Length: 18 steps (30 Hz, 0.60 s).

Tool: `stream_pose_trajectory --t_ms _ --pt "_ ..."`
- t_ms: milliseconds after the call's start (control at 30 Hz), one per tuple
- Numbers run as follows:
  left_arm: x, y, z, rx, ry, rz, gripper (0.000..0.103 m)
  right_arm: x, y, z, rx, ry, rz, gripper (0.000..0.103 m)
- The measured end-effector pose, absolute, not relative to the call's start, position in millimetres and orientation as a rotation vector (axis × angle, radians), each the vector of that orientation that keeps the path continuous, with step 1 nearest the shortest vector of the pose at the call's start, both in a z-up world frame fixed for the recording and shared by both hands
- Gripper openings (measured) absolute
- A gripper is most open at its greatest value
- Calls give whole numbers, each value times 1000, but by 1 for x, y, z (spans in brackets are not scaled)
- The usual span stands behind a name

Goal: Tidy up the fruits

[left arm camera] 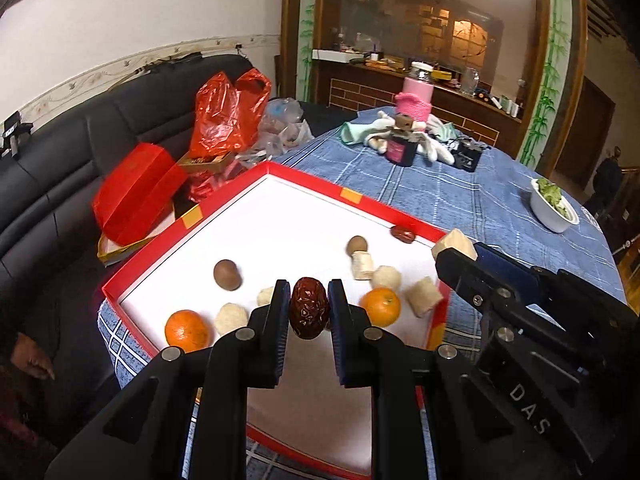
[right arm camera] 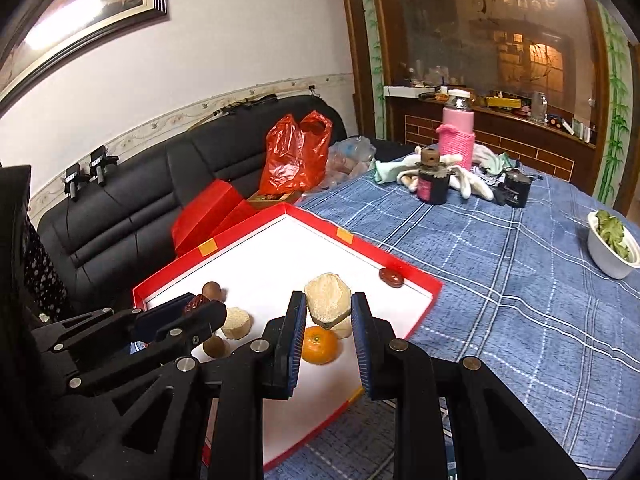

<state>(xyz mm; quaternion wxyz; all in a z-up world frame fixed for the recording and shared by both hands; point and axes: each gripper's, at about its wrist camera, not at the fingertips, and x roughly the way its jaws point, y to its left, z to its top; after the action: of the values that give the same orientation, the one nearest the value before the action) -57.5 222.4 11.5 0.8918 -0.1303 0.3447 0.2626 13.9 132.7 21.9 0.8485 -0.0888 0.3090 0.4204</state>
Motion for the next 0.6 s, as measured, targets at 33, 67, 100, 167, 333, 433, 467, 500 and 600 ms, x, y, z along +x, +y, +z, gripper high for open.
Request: stream_pose_trajectory --t_ms 33,67,100,167,333,433,467,500,600 --pt "-57 224 11 -272 718 547 17 15 135 20 -189 655 889 23" --pt "-57 227 9 -275 722 553 17 15 136 19 -191 657 890 23" --pt "-56 229 8 -279 726 557 17 16 139 18 -194 661 890 23" --pt "-56 233 6 -287 731 566 17 21 142 14 -195 673 892 23" --pt "-55 243 3 -291 740 586 17 28 151 9 -197 694 891 23" --pt "-54 246 2 -294 743 594 17 31 156 7 -199 700 892 23" --pt "-54 247 1 -295 745 596 17 32 158 7 -200 701 893 23" --pt "-54 247 1 -297 745 596 17 31 160 6 -200 702 894 23" --pt "-53 249 0 -294 745 600 17 30 162 4 -207 702 899 23"
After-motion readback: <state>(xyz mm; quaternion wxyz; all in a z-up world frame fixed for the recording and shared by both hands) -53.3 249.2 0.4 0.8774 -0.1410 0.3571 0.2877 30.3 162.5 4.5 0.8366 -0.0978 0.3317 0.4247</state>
